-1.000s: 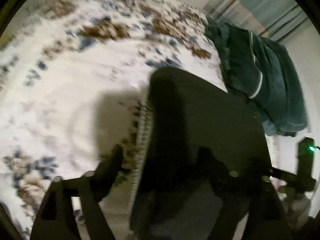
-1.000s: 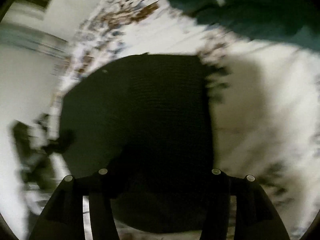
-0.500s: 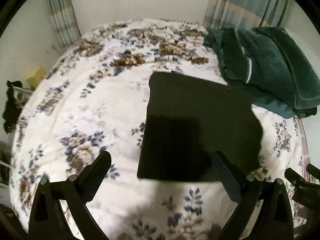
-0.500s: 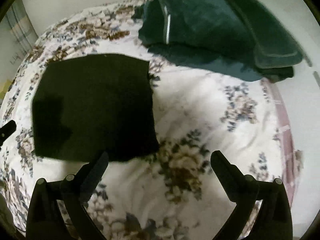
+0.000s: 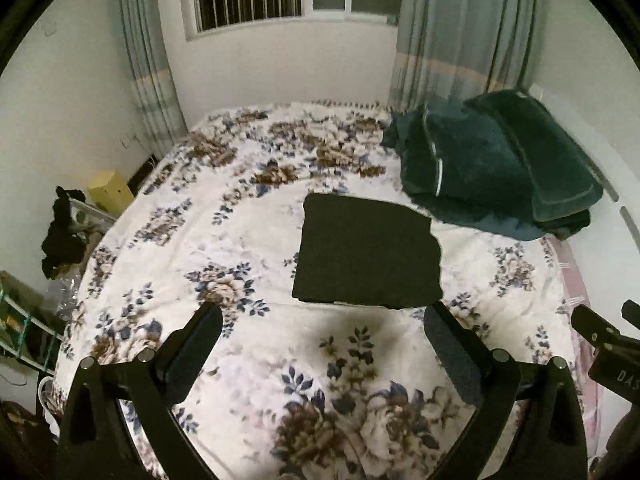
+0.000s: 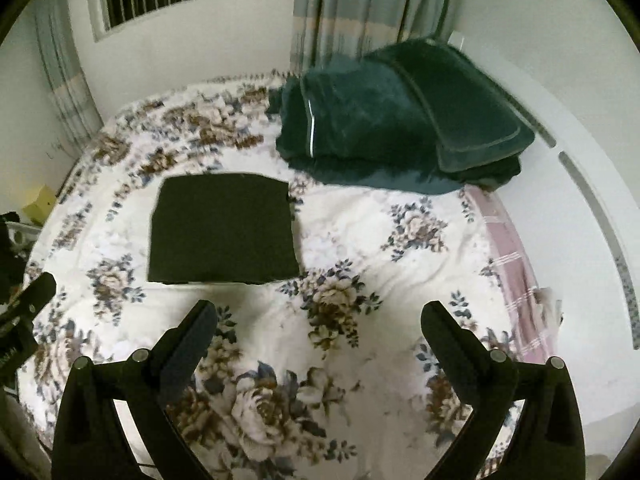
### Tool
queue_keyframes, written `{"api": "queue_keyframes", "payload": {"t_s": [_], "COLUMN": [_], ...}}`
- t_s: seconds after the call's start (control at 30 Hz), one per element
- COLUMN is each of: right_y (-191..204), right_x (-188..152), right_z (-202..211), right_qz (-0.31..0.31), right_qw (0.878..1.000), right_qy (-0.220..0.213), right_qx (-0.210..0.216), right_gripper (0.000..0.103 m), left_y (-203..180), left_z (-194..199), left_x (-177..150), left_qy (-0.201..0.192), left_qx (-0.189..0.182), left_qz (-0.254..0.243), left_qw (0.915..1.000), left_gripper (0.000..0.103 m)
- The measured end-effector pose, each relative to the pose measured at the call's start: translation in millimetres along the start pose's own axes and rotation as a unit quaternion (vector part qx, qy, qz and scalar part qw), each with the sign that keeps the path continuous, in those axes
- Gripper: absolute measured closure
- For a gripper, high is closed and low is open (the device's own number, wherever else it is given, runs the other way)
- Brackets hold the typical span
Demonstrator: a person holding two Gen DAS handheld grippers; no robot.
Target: Fold small clothes
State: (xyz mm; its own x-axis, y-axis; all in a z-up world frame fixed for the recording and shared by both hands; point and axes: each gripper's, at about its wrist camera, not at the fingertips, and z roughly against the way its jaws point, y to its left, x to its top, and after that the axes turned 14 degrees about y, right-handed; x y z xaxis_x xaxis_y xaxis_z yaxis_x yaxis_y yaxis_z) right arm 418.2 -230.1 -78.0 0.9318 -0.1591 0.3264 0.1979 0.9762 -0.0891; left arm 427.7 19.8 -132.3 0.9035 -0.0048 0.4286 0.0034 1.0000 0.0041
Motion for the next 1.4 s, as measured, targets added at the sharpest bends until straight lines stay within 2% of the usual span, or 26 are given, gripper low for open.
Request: {"api": "queue_keyframes", "payload": {"t_s": [0.23,0.37,0.63,0.8,1.03,1.4], "right_y": [-13,-21,-39,-51,-60,-65], "right_x": [-54,-86,-138,-156,-168,-172], "right_z": [114,172,249,275,291,296], "right_qz": [0.013,0.019,0.026,0.022,0.026,0.035], "right_qw": [0.998,0.995,0.989,0.988,0.986,0.984], "right_qy": [-0.057,-0.094,-0.144,-0.154,-0.163,-0.171], "right_qx": [0.012,0.011,-0.002,0.003,0.012,0.024], "right_gripper": [0.000,0.000,0.000,0.000,0.000,0.000], "left_y": [0,-3,-7,-8,-10,-14], "left_z": [90,128,182,196,206,220], "left_x": [-39,-58,-87,-99,-111,-117], "left_qy": [-0.042,-0.062,-0.095,-0.107,-0.112,-0.130], "left_qx": [-0.010,-0.014,-0.018,-0.018,-0.015,-0.004], "left_qz": [-0.004,-0.007,-0.010,-0.011,-0.005,0.000], "left_qw": [0.9991,0.9979,0.9952,0.9940,0.9936,0.9915], "left_gripper": [0.000,0.000,0.000,0.000,0.000,0.000]}}
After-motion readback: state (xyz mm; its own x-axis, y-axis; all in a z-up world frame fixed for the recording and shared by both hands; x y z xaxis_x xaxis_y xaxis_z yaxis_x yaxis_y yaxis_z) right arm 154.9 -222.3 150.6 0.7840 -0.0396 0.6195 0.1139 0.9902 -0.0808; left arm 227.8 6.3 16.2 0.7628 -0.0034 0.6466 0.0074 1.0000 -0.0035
